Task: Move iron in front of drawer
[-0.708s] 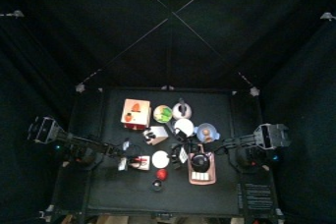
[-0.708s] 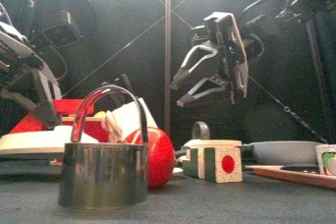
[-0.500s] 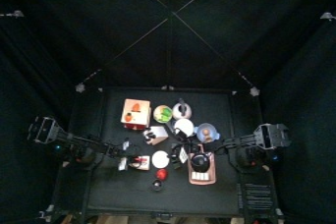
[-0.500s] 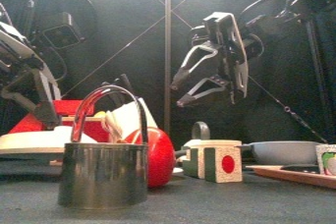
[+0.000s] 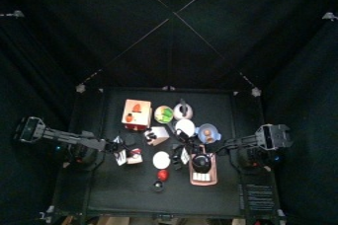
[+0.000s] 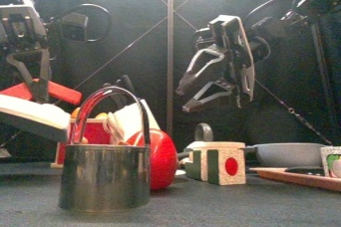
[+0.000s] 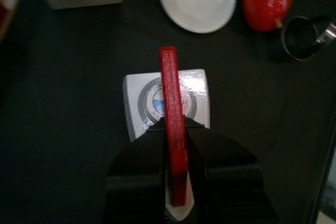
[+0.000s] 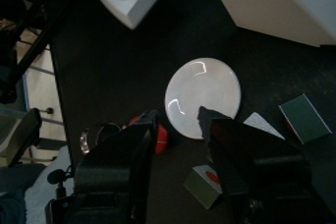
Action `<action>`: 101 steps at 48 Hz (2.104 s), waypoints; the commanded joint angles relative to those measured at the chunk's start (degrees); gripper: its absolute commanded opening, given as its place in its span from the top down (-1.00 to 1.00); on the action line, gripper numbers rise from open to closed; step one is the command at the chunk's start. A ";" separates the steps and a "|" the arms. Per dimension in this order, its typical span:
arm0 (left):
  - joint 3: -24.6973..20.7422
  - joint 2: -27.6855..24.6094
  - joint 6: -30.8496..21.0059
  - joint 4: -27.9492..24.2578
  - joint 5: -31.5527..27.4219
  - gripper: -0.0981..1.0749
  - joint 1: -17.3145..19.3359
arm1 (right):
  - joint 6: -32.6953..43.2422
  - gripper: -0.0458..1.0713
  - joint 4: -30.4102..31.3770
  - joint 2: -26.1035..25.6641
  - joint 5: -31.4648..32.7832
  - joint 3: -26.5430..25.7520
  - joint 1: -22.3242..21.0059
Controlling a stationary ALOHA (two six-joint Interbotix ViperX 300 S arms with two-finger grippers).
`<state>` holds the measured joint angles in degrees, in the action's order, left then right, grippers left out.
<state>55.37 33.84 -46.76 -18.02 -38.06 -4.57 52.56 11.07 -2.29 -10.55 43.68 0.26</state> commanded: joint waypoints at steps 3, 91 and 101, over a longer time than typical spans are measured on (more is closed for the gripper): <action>0.00 0.35 -15.21 -11.07 -1.93 0.14 -2.02 | -0.09 -0.47 0.09 -1.41 -0.18 -0.53 0.00; -2.11 -19.16 -71.37 -33.22 -14.33 -0.61 -16.88 | -0.09 -0.47 4.04 -15.91 9.14 2.55 -4.92; -1.85 -18.46 -71.19 -34.10 -14.85 -0.61 -16.88 | -0.18 -0.47 4.04 -16.08 9.14 2.90 -5.01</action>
<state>53.96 14.50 -118.04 -51.33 -52.38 -21.36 52.47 15.03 -16.88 -1.23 47.02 -4.57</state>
